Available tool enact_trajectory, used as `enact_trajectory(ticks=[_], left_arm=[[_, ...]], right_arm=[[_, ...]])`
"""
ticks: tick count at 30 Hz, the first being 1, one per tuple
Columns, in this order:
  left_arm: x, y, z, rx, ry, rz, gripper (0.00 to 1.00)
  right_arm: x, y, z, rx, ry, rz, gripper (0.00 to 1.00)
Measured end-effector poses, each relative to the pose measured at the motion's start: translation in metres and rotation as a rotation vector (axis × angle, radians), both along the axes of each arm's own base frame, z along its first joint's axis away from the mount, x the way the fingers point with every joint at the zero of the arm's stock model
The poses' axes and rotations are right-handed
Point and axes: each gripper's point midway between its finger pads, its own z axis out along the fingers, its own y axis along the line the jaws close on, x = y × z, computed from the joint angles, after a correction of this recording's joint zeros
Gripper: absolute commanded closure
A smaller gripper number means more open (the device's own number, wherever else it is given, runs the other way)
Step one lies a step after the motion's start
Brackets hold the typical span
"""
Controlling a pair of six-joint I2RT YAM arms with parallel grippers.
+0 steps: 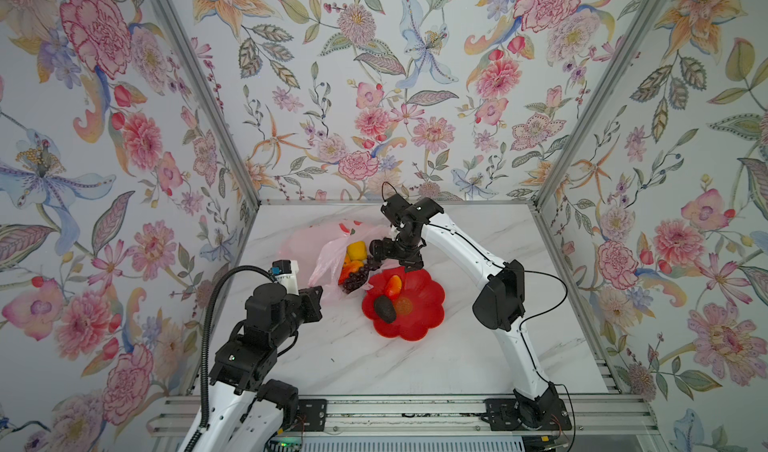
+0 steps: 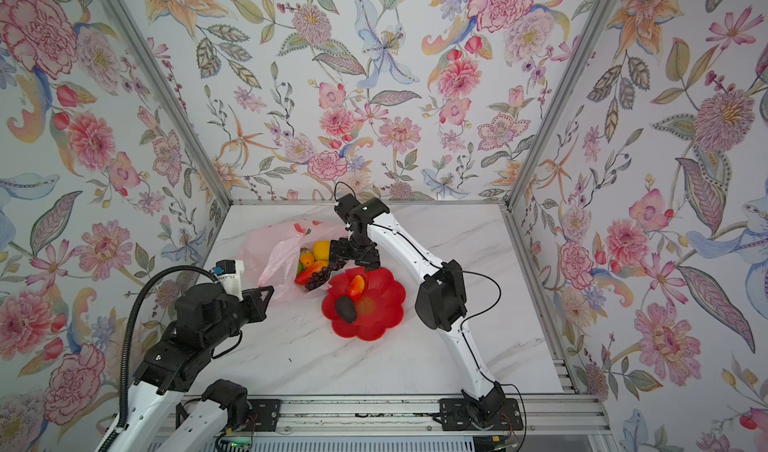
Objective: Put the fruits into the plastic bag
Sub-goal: 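Raise the right gripper and swing it back toward the plate, then lower the open right gripper onto the dark avocado on the plate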
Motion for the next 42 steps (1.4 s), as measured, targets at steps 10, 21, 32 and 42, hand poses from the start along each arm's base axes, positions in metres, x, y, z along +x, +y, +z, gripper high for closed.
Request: enact_trajectory(ticks=[10, 21, 32, 42], left_arm=[[0.003, 0.013, -0.001, -0.033, 0.020, 0.107, 1.00], [0.010, 0.004, -0.006, -0.023, 0.040, 0.067, 1.00], [-0.007, 0.008, -0.028, -0.041, 0.028, 0.060, 1.00], [-0.011, 0.005, -0.053, -0.030, 0.080, 0.039, 1.00]], right_arm=[[0.038, -0.032, 0.049, 0.060, -0.164, 0.078, 0.01], [-0.092, 0.023, 0.172, 0.184, -0.439, 0.371, 0.04], [-0.183, 0.018, 0.045, -0.159, -0.229, 0.569, 0.07], [-0.146, 0.021, -0.048, -0.269, -0.124, 0.518, 0.23]])
